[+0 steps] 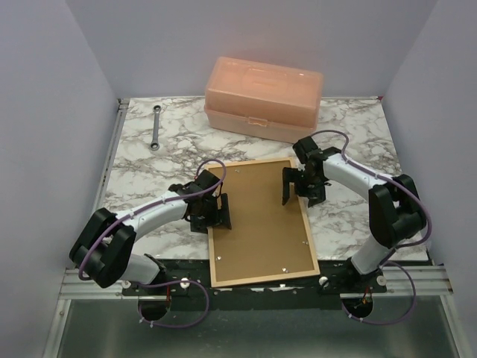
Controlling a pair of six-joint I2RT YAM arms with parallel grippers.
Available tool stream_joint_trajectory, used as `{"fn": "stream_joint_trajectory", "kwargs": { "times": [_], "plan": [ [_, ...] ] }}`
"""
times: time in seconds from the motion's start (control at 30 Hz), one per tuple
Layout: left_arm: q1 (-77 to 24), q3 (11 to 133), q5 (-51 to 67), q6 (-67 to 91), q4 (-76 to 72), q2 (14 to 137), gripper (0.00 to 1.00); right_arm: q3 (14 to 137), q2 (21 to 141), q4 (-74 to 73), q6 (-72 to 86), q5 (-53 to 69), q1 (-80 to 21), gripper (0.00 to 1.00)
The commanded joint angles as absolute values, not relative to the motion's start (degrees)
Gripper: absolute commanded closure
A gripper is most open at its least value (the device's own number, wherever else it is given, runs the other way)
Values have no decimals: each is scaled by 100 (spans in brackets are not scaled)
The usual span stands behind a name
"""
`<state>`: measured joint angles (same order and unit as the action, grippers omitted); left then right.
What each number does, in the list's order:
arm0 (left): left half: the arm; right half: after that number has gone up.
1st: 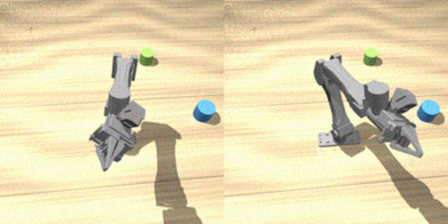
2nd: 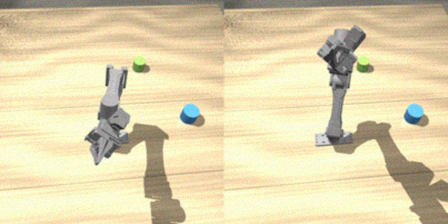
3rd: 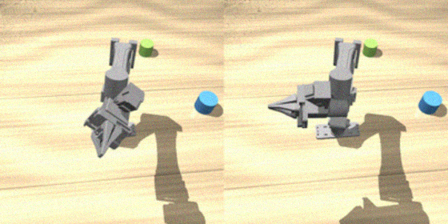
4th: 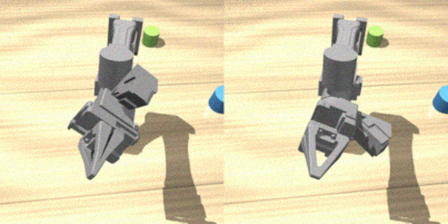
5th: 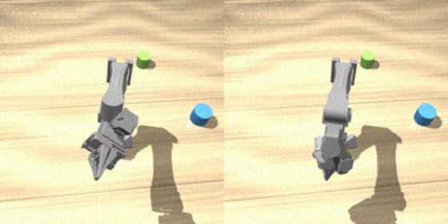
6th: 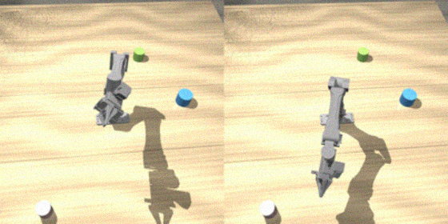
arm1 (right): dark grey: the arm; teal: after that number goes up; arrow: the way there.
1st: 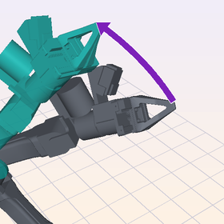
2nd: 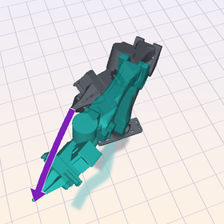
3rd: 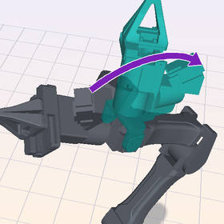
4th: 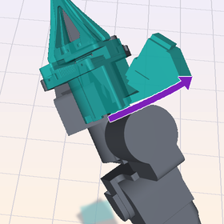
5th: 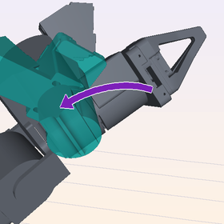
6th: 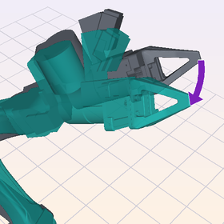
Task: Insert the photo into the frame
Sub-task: Install the photo frame at the center of the board.
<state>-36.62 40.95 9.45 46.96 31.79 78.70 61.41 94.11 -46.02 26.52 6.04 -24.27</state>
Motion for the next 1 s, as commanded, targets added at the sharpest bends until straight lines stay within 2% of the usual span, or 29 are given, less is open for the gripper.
{"fn": "stream_joint_trajectory", "kwargs": {
  "times": [0.0,0.23,0.53,0.83,0.97],
  "plan": [
    [-3684,4219,773,4679,3276,7936,16,6807,9997,-4466,2685,123,-2382,0],
    [-3690,4288,791,4628,3304,8045,17,7532,10685,-4456,2545,-209,-2232,3],
    [-3691,4296,788,4573,3312,8119,19,7515,10918,-4136,2394,-358,-1886,11],
    [-3685,4345,800,4535,3302,8244,21,7547,11100,-4043,2285,-383,-1797,36],
    [-3690,4351,791,4535,3296,8240,21,7438,11031,-3967,2259,-474,-1801,57]
  ]
}}
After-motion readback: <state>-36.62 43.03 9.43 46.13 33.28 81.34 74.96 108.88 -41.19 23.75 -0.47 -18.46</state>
